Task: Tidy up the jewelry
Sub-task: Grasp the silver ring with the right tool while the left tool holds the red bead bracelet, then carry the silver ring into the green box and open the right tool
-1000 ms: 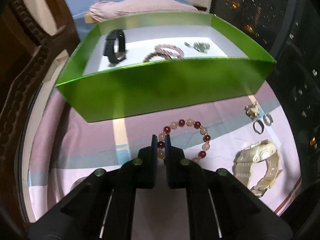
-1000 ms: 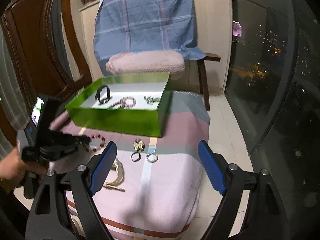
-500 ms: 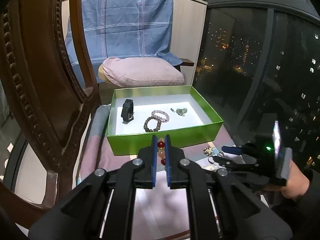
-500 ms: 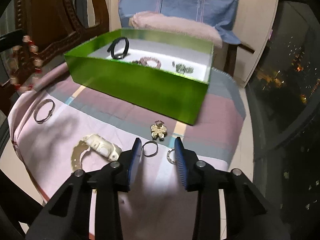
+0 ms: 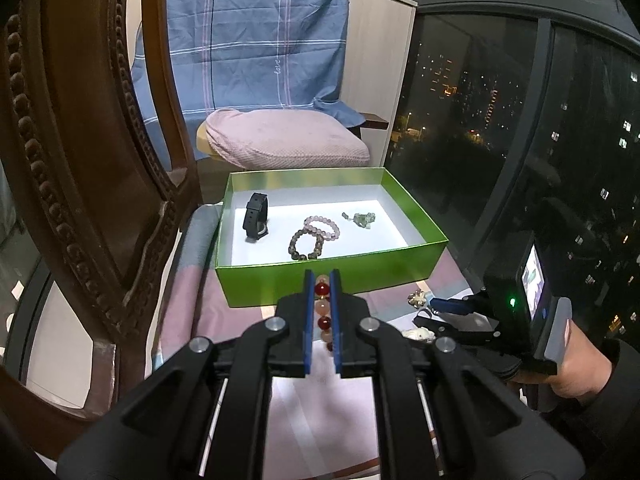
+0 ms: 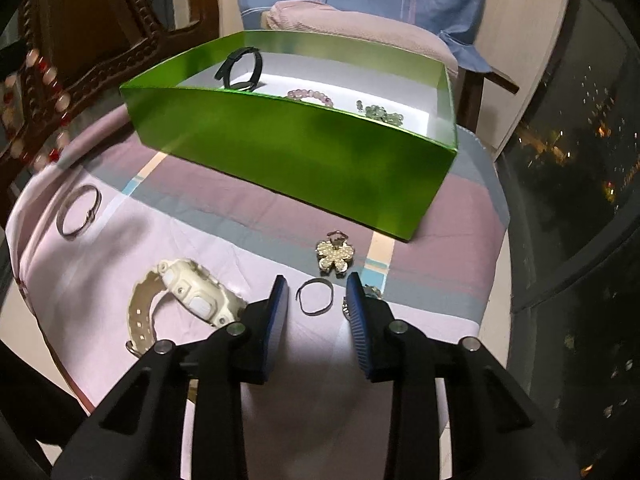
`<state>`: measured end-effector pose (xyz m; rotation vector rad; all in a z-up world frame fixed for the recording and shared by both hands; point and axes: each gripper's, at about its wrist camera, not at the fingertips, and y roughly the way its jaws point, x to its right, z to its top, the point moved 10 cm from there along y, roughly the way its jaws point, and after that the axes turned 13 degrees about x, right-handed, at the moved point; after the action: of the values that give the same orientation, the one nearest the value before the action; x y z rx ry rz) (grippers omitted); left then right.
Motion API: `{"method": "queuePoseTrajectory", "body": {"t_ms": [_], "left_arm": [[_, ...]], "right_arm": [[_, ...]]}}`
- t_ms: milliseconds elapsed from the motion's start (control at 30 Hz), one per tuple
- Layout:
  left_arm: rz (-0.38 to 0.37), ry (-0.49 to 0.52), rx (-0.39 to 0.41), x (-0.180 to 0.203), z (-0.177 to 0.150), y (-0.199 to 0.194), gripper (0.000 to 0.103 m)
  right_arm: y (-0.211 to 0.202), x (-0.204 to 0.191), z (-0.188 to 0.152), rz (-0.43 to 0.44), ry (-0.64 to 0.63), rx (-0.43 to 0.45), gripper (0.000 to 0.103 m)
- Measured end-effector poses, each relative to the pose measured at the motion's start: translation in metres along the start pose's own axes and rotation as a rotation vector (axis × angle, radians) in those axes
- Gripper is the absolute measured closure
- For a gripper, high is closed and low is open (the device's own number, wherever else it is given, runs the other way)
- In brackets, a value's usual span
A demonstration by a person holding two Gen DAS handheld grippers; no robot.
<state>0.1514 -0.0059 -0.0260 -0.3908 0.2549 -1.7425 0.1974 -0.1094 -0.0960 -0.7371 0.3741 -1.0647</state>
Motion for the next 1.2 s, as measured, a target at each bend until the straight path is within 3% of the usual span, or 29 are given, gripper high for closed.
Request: {"method": "queuePoseTrajectory", "body": {"t_ms": [100,267,400,500,733,833,1200], "left_arm": [[0.001,-0.001,-0.004,0.000,-0.001,0.000,0.096],[-0.001,0.001,-0.011,0.001,-0.003,0.002,0.096],[0.001,0.001,-0.018,0.002,-0.006,0.005,0.095],[-0.001,-0.003,-0.015,0.002,-0.003,0.004,0.095],[-0.014,-0.029,0.002,0.003,0.004,-0.008,0.096],[-0.018,-0.019,0.026,0.008,0.009,-0.018,0.095],[-0.009,-0.005,0.029,0.010,0.007,-0.019,0.095]], "right_arm": [[0.001,-0.006,0.001,-0.019,-0.069,0.008,0.080],[0.003,0.000,-0.002,0.026,0.046,-0.016,0.080],[0.001,-0.001,-0.001,0.016,0.062,-0.014,0.084],[-0.018,-0.001,0.013,0.012,0.080,0.051,0.084],[-0.158,0.020,0.070,0.055,0.263,0.467,0.084],[-0.185,0.025,0.083,0.045,0.275,0.563,0.084],[-0.151,0.009,0.075,0.067,0.262,0.492,0.084]]}}
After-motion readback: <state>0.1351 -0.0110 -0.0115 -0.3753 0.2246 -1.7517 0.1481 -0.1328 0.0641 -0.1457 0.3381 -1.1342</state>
